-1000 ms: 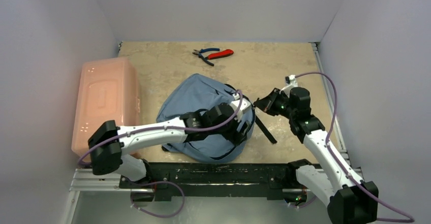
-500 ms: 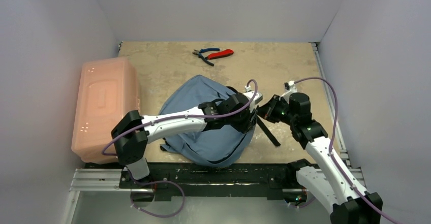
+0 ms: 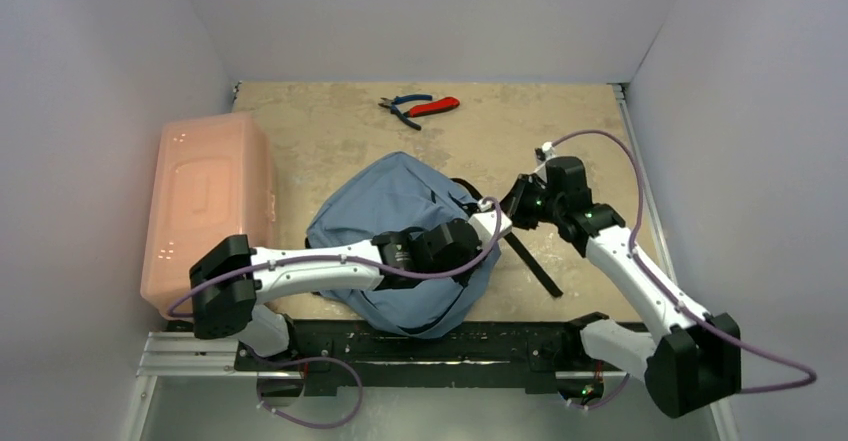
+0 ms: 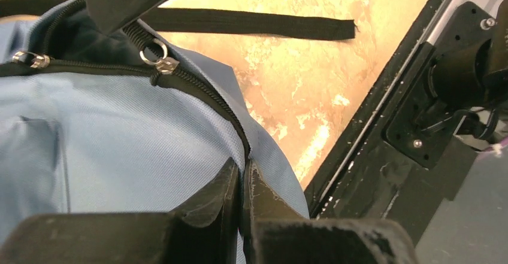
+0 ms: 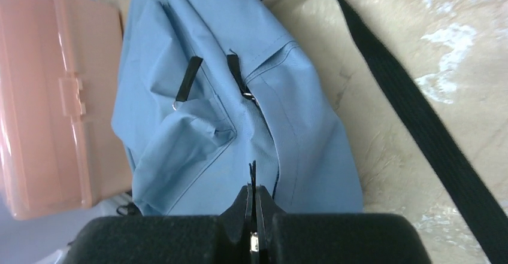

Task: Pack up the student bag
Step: Zip the student bag at the center of the board.

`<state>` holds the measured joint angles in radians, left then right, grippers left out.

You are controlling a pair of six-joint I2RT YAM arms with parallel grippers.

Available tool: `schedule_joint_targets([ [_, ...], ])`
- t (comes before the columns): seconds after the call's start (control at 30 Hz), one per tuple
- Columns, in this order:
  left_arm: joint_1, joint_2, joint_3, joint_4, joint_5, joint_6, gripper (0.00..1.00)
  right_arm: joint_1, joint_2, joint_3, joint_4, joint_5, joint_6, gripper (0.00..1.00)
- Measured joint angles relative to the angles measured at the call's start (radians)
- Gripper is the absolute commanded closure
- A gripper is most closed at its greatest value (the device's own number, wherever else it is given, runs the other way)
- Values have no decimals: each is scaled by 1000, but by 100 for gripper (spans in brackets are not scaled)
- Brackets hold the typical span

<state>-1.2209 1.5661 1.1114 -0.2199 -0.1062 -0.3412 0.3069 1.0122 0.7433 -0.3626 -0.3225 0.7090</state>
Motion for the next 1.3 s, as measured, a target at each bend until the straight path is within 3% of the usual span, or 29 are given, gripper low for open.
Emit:
schedule_joint_targets([
  [0.2, -46, -55, -99, 79, -83, 74, 100, -6, 231, 96, 6, -93, -22, 100],
  [0.53, -45, -89, -194, 186, -87, 129, 100, -5, 433, 218, 41, -150, -51, 100],
  [0.63, -45, -98, -196, 174, -56, 137, 60, 3, 379, 201, 43, -135, -82, 100],
  [0.8, -40, -147, -196, 117, 111, 92, 26, 16, 170, 127, 119, -84, -133, 100],
  [0.93, 92, -193, -195, 111, 276, -7, 25, 16, 82, 65, 169, -83, -154, 100],
  [1.0, 158, -211, -185, 113, 303, -53, 30, 15, 73, 49, 178, -85, -158, 100],
  [1.3, 245, -235, -170, 246, 226, -196, 39, 15, 64, 45, 184, -90, -116, 100],
])
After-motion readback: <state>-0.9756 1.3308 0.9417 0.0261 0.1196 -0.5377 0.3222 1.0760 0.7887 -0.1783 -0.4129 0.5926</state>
